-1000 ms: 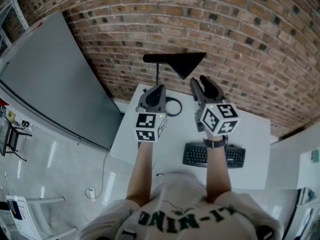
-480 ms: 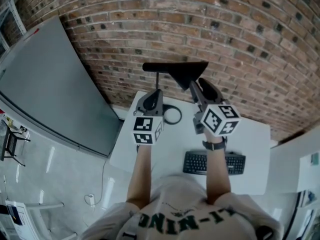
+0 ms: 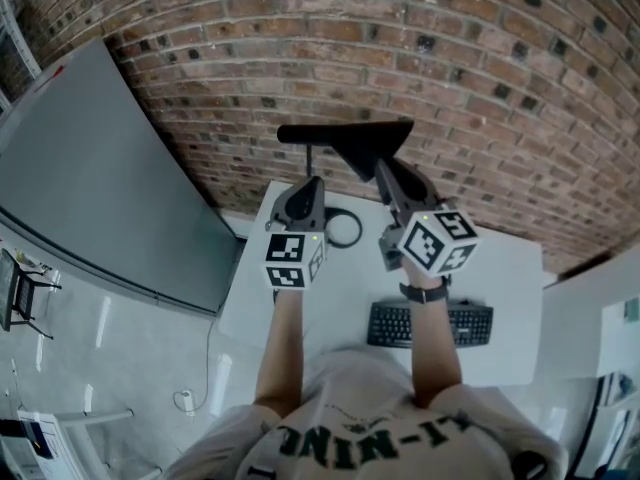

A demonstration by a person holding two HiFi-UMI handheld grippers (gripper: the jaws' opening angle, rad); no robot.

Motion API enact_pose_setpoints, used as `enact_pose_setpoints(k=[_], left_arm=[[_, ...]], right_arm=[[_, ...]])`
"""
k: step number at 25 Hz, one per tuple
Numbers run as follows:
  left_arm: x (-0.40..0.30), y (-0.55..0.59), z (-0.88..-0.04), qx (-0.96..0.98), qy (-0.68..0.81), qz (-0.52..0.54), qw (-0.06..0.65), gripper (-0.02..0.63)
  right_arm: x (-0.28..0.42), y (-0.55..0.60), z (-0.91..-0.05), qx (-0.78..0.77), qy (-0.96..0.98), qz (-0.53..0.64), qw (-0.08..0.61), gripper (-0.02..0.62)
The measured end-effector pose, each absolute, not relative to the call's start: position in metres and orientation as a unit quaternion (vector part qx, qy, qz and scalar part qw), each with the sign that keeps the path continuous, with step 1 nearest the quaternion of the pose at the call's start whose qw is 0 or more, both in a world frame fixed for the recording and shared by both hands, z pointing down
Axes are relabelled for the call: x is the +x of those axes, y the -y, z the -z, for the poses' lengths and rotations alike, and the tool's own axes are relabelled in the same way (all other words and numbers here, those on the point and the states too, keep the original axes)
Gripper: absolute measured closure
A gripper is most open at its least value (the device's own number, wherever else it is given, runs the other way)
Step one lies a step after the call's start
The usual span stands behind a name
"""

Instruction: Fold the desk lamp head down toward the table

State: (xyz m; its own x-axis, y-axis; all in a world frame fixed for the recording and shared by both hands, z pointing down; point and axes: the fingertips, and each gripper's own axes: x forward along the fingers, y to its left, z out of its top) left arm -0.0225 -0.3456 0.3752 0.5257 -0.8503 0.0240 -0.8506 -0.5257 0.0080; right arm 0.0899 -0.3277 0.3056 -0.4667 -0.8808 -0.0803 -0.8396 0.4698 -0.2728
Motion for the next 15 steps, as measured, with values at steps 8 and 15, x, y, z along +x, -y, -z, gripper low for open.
enact_pose_setpoints(k=[8, 15], left_arm=[[-0.018, 0.347, -0.387, 0.875, 0.483, -0.008, 0.022, 0.612], [-0.018, 0.347, -0.387, 0.876, 0.483, -0.006, 0.021, 0.612]], right_arm=[[0.091, 0.326, -0.307, -0.511, -0.848, 0.1, 0.1, 0.563], [0.096, 0.325, -0.319, -0.518, -0.843, 0.108, 0.101, 0.563]])
